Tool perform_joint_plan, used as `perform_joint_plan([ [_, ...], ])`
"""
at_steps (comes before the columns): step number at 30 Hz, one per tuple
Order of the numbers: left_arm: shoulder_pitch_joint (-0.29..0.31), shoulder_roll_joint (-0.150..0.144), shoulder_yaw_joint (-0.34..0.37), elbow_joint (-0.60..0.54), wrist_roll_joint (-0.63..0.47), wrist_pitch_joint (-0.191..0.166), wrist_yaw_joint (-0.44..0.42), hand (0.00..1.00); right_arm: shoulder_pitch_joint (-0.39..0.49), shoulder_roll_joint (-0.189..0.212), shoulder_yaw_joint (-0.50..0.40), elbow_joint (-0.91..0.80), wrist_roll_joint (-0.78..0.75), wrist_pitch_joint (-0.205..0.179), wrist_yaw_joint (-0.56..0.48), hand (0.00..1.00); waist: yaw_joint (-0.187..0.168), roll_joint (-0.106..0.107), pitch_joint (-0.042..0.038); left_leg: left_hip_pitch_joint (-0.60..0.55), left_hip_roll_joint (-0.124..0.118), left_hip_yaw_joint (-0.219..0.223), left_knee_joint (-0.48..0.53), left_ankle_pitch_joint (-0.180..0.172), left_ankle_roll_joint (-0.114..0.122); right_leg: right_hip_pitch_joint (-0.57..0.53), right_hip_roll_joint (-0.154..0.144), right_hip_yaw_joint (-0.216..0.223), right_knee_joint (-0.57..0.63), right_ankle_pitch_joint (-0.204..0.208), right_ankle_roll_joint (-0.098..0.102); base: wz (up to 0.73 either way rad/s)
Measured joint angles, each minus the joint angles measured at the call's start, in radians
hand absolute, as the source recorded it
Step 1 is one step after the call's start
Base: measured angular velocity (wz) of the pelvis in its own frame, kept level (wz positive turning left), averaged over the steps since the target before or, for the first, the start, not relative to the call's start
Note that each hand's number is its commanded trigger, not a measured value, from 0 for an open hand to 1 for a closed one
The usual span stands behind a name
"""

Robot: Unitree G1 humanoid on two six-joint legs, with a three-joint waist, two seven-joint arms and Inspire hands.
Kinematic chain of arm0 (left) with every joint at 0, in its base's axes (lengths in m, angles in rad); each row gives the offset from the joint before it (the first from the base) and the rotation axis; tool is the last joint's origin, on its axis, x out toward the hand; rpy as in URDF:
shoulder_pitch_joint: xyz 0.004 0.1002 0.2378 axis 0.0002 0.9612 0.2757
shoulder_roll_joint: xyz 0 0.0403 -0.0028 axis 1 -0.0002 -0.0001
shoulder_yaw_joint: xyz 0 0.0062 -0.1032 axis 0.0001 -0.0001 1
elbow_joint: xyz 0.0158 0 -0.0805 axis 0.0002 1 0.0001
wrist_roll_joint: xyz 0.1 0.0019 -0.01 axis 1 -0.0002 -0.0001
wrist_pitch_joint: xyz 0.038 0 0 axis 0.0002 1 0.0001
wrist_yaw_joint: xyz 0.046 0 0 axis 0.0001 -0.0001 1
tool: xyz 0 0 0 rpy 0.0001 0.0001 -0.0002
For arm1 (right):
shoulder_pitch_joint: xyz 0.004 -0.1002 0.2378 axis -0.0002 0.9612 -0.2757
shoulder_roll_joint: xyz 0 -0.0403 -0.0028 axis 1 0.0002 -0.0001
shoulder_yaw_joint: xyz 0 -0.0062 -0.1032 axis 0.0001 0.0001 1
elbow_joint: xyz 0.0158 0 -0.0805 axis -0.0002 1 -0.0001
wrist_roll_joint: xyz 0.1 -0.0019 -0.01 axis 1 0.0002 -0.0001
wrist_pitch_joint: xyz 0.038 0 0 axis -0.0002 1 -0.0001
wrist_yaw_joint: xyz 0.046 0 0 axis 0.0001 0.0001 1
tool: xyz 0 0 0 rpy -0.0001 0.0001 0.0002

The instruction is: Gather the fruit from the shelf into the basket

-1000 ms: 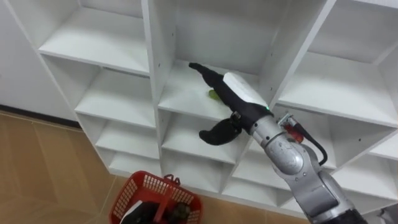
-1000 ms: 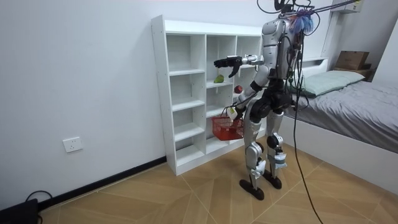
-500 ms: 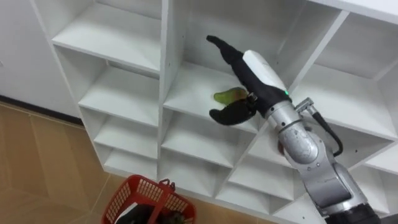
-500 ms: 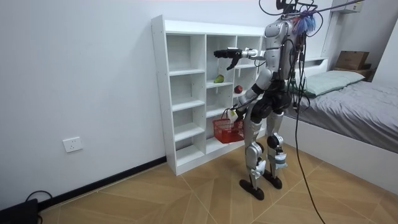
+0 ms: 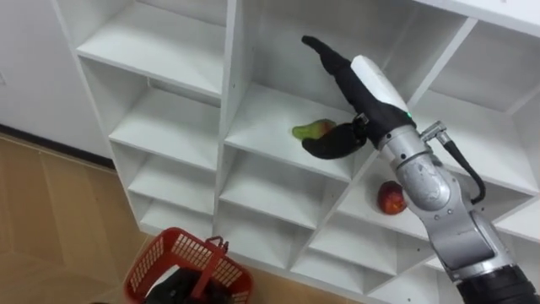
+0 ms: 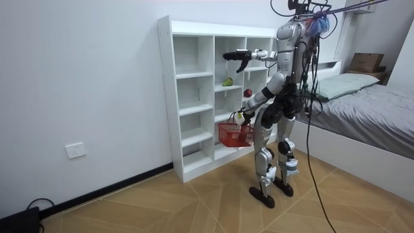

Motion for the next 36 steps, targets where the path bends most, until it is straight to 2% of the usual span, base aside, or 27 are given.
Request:
perform_joint_plan([
  [7,0.002,-0.005,0.035,0.0,-0.001,0.021,-0.019,1.0,0.0,-0.003,-0.03,0.062,0.015,0.025,0.007,0.0,0.004,-0.009,-0.0005,-0.007,0.0,-0.012,0.017,-0.004,-0.001,-0.002,0.001,0.0,0.012,0.0,0.0,0.03],
  [13,0.004,0.011,0.039,-0.001,0.0,0.025,-0.019,1.0,-0.054,-0.004,-0.031,0.183,0.054,0.033,-0.002,0.0,0.008,-0.019,-0.0003,-0.036,0.0,-0.02,0.039,-0.005,-0.001,-0.019,0.003,-0.004,0.016,0.0,-0.001,0.03],
  [16,-0.001,0.016,0.038,-0.002,0.001,0.026,-0.019,1.0,-0.063,-0.004,-0.031,0.217,0.05,0.033,-0.023,0.0,0.02,-0.022,-0.0001,-0.05,0.0,-0.022,0.045,-0.005,-0.001,-0.033,0.002,-0.005,0.023,0.0,-0.001,0.0],
  [17,-0.005,0.02,0.036,-0.002,0.0,0.026,-0.019,1.0,-0.075,-0.004,-0.028,0.229,0.051,0.034,-0.033,0.0,0.023,-0.023,0.0013,-0.061,0.0,-0.023,0.048,-0.005,-0.001,-0.047,0.002,-0.007,0.031,0.0,-0.001,0.04],
  [18,-0.01,0.026,0.031,-0.002,0.0,0.026,-0.019,1.0,-0.091,-0.004,-0.026,0.253,0.044,0.034,-0.042,0.0,0.025,-0.023,0.0089,-0.067,0.0,-0.023,0.05,-0.004,-0.001,-0.051,0.002,-0.005,0.033,0.0,-0.001,0.0],
  [21,-0.017,0.035,0.018,-0.002,-0.001,0.024,-0.018,1.0,-0.132,-0.003,-0.017,0.303,0.03,0.025,-0.076,0.0,0.029,-0.03,0.0081,-0.107,0.0,-0.023,0.054,-0.002,-0.001,-0.091,0.002,-0.006,0.036,0.003,-0.005,0.0],
  [23,-0.018,0.034,0.019,-0.002,0.0,0.023,-0.017,1.0,-0.162,-0.004,-0.017,0.343,0.029,0.008,-0.093,0.0,0.031,-0.032,0.0082,-0.125,-0.001,-0.024,0.054,0.001,0.0,-0.108,0.002,-0.007,0.036,0.004,-0.007,0.0],
  [26,-0.019,0.032,0.019,-0.002,0.0,0.019,-0.017,1.0,-0.21,-0.003,-0.016,0.404,0.0,0.005,-0.123,0.0,0.036,-0.033,0.0091,-0.141,-0.001,-0.024,0.053,0.004,0.001,-0.123,0.001,-0.012,0.033,0.004,-0.007,0.02],
  [29,-0.027,0.029,0.01,-0.001,0.0,0.019,-0.009,1.0,-0.254,-0.003,-0.016,0.456,-0.031,0.004,-0.157,0.0,0.033,-0.037,0.0123,-0.158,-0.002,-0.031,0.052,0.005,0.0,-0.137,0.001,-0.022,0.032,0.004,-0.007,0.08],
  [30,-0.037,0.031,0.006,0.0,0.001,0.019,-0.008,1.0,-0.267,-0.003,-0.016,0.468,-0.04,0.004,-0.171,0.0,0.035,-0.037,0.017,-0.163,-0.002,-0.031,0.051,0.005,0.0,-0.141,0.001,-0.022,0.031,0.004,-0.007,0.04],
  [33,-0.062,0.03,-0.004,0.0,0.001,0.019,-0.008,1.0,-0.276,-0.003,-0.016,0.476,-0.054,0.005,-0.193,0.0,0.041,-0.042,0.0222,-0.185,-0.002,-0.032,0.053,0.005,0.0,-0.166,0.001,-0.022,0.032,0.004,-0.007,0.0],
  [36,-0.083,0.028,-0.015,0.001,0.001,0.019,-0.007,1.0,-0.276,-0.003,-0.016,0.479,-0.054,0.008,-0.202,0.0,0.045,-0.045,0.0239,-0.205,-0.002,-0.028,0.054,0.005,0.0,-0.188,0.0,-0.021,0.032,0.004,-0.007,-0.03],
])
